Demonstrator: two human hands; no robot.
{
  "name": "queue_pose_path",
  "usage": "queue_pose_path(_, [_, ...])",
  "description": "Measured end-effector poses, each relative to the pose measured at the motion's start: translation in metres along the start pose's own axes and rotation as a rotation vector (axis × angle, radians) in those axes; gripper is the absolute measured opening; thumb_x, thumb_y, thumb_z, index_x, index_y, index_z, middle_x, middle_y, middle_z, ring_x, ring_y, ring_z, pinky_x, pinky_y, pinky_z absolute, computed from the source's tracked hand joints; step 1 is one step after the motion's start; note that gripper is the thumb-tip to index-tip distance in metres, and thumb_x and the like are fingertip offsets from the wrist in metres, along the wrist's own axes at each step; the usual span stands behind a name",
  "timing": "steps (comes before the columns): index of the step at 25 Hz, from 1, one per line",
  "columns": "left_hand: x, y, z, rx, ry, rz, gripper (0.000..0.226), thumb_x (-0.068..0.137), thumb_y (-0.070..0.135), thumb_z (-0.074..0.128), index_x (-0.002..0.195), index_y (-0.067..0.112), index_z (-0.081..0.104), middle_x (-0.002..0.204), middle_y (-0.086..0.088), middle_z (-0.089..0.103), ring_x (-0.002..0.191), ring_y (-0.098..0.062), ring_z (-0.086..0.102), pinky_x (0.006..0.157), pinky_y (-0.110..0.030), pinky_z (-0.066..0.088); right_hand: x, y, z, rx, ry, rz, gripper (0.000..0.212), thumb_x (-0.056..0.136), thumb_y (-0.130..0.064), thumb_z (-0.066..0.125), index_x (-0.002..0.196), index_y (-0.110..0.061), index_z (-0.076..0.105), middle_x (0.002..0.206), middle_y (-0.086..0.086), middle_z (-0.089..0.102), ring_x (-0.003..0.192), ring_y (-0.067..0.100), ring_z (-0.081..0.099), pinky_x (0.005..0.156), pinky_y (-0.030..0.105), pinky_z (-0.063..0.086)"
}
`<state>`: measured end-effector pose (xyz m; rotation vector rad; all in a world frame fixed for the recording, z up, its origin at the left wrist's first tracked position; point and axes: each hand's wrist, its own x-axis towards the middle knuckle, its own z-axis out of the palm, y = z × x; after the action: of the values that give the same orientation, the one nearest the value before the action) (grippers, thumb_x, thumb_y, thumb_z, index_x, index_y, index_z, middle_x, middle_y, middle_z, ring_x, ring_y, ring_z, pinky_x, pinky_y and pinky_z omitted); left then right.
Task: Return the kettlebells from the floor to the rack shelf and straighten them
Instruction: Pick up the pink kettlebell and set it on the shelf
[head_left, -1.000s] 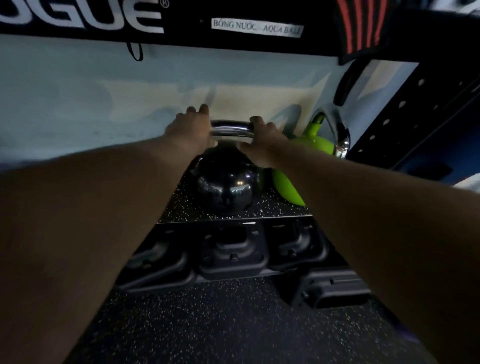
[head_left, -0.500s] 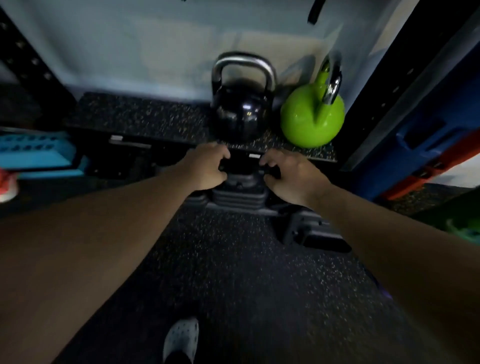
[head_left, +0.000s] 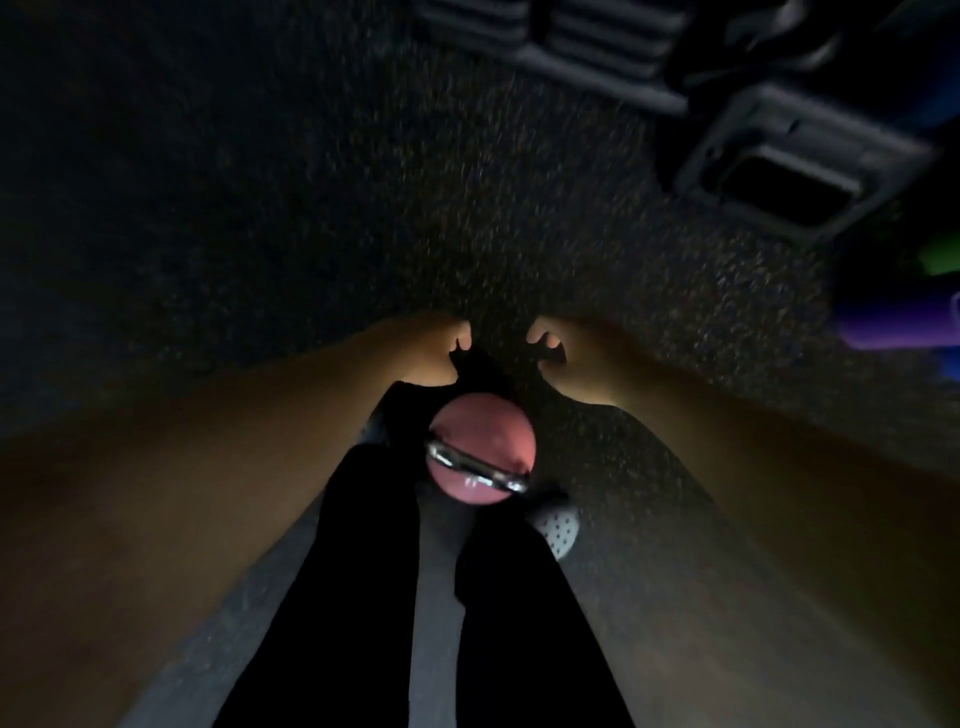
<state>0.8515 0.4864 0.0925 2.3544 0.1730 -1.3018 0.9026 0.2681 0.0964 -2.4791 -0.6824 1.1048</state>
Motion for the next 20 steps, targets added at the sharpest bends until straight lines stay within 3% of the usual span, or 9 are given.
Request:
queue_pose_path(3, [0.008,-0.035,0.073,0.075,-0.107,0.019,0.055,0.077,0.012,0.064,0.131,0.022,0.055,0.130,-0.002,0.057,0.113,-0.025,0.058,0.092,-0.037,0.051,-0.005,0.008,0.083,-0.016,-0.138,0.031,0.040,0.085,-0.018,0.064,0.124,-0.018,0.060,0.118,0.008,0.065,0.101,0.024,0.061,0.079,0.027,0.044])
queue_pose_path(7, [0.033,-0.063,0.150,0.295,-0.149,0.180,0.050,0.073,0.014,0.064,0.122,0.018,0.056,0.125,-0.007,0.055,0.112,-0.029,0.056,0.090,-0.038,0.050,-0.015,0.031,0.174,-0.165,-0.369,0.112,0.054,0.078,-0.030,0.065,0.129,-0.020,0.050,0.121,0.010,0.060,0.108,0.033,0.060,0.085,0.034,0.048])
queue_pose_path(11, [0.066,-0.070,0.181,0.281,-0.154,0.257,0.032,0.080,0.021,0.069,0.109,0.011,0.060,0.114,-0.010,0.062,0.104,-0.030,0.059,0.081,-0.035,0.048,-0.012,0.043,0.221,-0.046,-0.358,0.104,0.044,0.082,-0.036,0.069,0.117,-0.012,0.058,0.113,0.012,0.059,0.103,0.032,0.060,0.081,0.036,0.051])
queue_pose_path(13, [0.077,-0.070,0.182,0.243,-0.186,0.275,0.013,0.081,0.020,0.068,0.090,0.015,0.060,0.101,-0.011,0.067,0.093,-0.030,0.063,0.071,-0.032,0.044,-0.008,0.046,0.225,0.064,-0.312,0.113,0.031,0.082,-0.028,0.071,0.107,-0.010,0.065,0.102,0.010,0.068,0.089,0.026,0.065,0.066,0.024,0.043])
queue_pose_path(15, [0.077,-0.070,0.169,0.182,-0.191,0.284,0.022,0.080,0.020,0.069,0.071,0.023,0.050,0.086,-0.006,0.065,0.083,-0.029,0.065,0.067,-0.034,0.045,-0.005,0.040,0.214,0.152,-0.255,0.160,0.026,0.080,-0.022,0.073,0.103,-0.011,0.068,0.092,0.007,0.070,0.077,0.019,0.062,0.058,0.021,0.036])
queue_pose_path(20, [0.047,-0.059,0.087,0.048,-0.042,0.251,0.018,0.071,0.037,0.077,0.073,0.028,0.062,0.064,0.009,0.059,0.063,-0.016,0.063,0.052,-0.024,0.044,0.014,0.001,0.133,0.259,-0.154,0.206,0.021,0.074,-0.024,0.075,0.092,-0.013,0.072,0.074,0.003,0.066,0.065,0.017,0.063,0.050,0.021,0.042])
